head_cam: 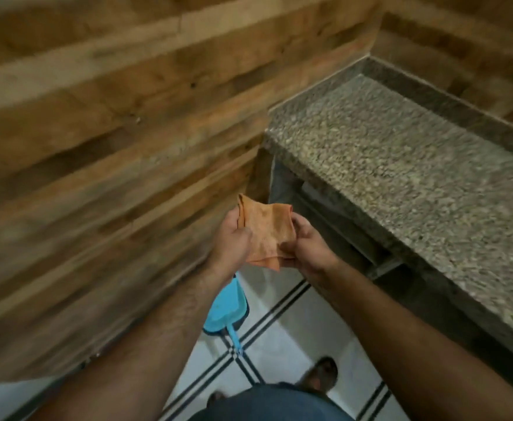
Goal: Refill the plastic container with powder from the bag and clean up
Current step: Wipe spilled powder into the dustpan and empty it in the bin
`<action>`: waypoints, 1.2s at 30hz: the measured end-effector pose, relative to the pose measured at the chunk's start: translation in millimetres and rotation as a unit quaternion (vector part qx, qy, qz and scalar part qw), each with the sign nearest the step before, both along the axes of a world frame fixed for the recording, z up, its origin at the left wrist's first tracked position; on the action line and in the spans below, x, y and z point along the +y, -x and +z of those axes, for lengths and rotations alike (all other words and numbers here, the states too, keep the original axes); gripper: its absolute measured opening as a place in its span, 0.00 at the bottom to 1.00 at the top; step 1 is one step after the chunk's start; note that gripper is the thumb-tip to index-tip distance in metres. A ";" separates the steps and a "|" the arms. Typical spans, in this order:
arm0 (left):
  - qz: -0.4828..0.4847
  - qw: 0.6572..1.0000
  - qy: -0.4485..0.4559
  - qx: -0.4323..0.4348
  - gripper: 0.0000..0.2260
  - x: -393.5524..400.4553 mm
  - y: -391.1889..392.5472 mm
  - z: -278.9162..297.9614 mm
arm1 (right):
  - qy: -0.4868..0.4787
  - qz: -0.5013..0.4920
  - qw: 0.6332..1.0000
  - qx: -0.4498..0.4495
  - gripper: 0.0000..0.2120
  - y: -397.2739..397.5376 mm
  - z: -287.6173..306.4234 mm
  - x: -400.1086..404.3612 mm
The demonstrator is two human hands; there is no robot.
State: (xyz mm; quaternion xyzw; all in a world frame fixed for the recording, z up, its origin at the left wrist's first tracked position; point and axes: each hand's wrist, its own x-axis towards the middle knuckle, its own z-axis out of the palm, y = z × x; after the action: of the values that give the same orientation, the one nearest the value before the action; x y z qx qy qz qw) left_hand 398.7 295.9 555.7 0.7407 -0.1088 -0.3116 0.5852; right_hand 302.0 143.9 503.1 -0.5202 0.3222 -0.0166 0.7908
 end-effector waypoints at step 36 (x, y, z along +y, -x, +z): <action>-0.174 0.963 -0.095 0.182 0.14 -405.0 -21.7 -65.2 | 0.000 -0.231 0.959 0.162 0.14 16.1 38.7 -325.2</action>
State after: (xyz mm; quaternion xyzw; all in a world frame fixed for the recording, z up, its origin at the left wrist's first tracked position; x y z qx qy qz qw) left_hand 420.4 -109.1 490.5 0.6935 -0.0980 -0.5468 0.4587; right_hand 285.9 -181.4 541.8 -0.4270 0.5576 -0.1143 0.7026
